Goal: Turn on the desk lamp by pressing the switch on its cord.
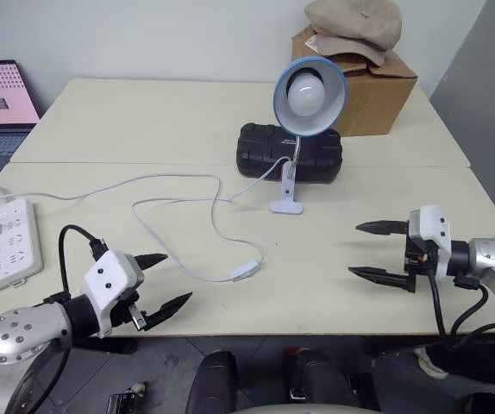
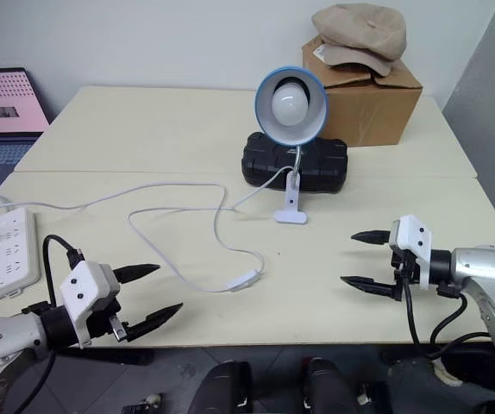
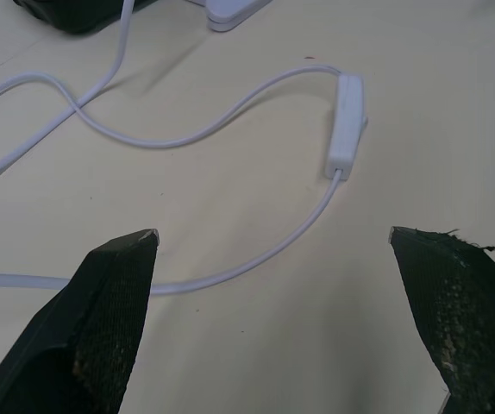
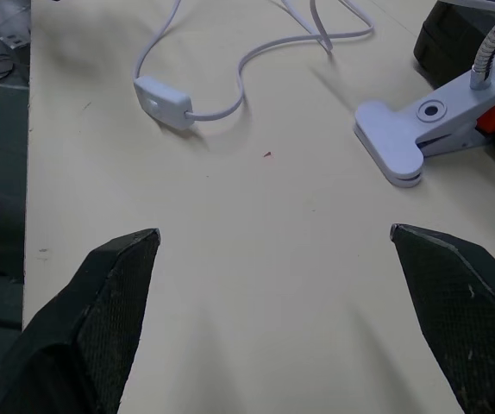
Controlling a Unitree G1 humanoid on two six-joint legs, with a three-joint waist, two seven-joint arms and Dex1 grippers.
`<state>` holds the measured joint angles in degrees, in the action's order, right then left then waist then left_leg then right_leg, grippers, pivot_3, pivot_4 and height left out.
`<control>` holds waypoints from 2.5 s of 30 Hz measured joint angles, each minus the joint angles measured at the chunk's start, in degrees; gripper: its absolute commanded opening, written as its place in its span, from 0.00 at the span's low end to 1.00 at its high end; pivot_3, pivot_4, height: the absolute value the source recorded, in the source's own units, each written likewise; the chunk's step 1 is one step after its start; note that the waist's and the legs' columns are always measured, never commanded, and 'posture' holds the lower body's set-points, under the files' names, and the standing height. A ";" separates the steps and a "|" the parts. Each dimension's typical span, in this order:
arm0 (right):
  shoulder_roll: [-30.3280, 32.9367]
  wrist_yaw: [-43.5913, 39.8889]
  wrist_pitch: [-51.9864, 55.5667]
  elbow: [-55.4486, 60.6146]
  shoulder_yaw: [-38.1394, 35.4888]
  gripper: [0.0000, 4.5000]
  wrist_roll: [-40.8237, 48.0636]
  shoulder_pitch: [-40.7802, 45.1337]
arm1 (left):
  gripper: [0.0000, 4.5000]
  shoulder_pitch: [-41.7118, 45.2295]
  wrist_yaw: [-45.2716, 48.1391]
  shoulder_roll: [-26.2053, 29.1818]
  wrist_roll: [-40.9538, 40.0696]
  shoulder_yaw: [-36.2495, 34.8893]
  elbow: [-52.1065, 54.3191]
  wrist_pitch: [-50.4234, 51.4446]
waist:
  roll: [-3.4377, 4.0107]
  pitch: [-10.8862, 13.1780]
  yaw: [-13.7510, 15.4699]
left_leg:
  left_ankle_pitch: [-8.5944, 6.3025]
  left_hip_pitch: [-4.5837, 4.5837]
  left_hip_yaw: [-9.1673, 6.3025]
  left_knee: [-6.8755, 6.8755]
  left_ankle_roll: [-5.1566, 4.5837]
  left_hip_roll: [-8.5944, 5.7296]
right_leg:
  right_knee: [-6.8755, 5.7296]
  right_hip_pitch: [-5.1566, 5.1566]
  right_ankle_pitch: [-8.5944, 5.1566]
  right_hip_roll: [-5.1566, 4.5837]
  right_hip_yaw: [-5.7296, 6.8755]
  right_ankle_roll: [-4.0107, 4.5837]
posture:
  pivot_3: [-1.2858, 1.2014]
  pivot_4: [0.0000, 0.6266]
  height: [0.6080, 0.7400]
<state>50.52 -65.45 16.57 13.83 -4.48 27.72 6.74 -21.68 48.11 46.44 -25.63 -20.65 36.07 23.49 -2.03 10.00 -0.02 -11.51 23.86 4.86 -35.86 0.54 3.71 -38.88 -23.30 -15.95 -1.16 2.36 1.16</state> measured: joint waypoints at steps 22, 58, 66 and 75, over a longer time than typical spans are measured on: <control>-1.53 -0.41 -0.76 -0.49 1.57 1.00 -1.88 3.12 | 0.99 3.09 5.25 1.48 6.75 9.71 -2.26 -6.03 | 0.03 0.01 0.13 | 0.00 -0.01 -0.03 0.00 0.00 -0.01 | -0.01 0.02 -0.01 0.00 0.03 0.02 | 0.52 0.24 1.00; -0.42 5.78 13.08 12.45 1.26 1.00 0.59 1.20 | 0.27 25.50 4.77 -8.18 19.43 31.59 -23.37 -13.75 | 0.01 0.04 0.20 | 0.01 0.04 -0.03 -0.05 -0.01 -0.02 | -0.03 0.03 0.15 0.00 0.05 -0.26 | 0.52 0.24 1.00; -0.42 5.86 13.22 13.04 1.48 1.00 0.51 2.44 | 0.09 25.50 4.19 -9.23 20.13 31.71 -23.44 -13.83 | 0.02 0.04 0.18 | 0.01 0.04 -0.03 -0.06 -0.02 -0.02 | -0.04 0.03 0.15 0.01 0.05 -0.27 | 0.52 0.24 1.00; -4.27 6.88 17.98 13.99 12.42 1.00 -1.18 15.59 | 0.09 27.63 7.87 -7.75 15.94 30.16 -22.93 -10.26 | 0.02 0.04 -0.08 | 0.01 0.04 -0.08 -0.08 -0.02 0.01 | -0.09 0.01 0.16 0.04 0.08 -0.27 | 0.52 0.24 1.00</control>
<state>46.25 -58.57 34.56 27.83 7.94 26.54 22.33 5.95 55.98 38.69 -9.69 9.51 13.14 13.23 -2.02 10.04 -0.10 -11.49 23.89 4.78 -35.94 0.52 3.72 -38.98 -23.29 -15.79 -1.12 2.44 0.89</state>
